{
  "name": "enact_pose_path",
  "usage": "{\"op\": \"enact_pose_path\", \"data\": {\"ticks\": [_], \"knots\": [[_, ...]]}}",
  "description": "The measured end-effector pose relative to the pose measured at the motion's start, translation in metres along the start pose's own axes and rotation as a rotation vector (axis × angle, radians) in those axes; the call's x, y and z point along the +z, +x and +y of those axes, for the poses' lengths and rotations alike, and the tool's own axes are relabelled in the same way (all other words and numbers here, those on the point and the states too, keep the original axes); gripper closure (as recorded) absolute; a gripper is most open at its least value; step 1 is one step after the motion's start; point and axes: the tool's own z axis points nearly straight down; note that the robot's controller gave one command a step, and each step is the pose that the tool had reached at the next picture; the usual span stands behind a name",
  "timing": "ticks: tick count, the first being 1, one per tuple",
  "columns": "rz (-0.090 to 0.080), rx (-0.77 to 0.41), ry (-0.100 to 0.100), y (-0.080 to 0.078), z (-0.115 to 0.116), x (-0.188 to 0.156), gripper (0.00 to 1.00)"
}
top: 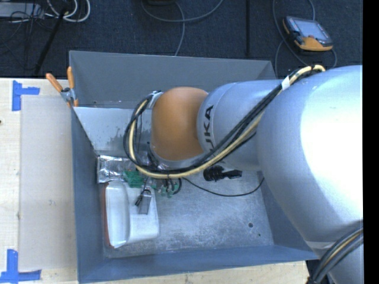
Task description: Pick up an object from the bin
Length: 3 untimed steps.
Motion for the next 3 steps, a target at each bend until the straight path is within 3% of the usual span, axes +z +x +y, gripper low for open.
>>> {"op": "enact_pose_path", "data": {"ticks": [1, 2, 3], "knots": [[-0.021, 0.005, -0.005, -0.005, 0.0, -0.004, 1.0], [-0.013, -0.021, -0.001, 0.001, -0.001, -0.116, 1.0], [-0.011, -0.362, 0.001, -0.001, 0.038, -0.164, 1.0]]}}
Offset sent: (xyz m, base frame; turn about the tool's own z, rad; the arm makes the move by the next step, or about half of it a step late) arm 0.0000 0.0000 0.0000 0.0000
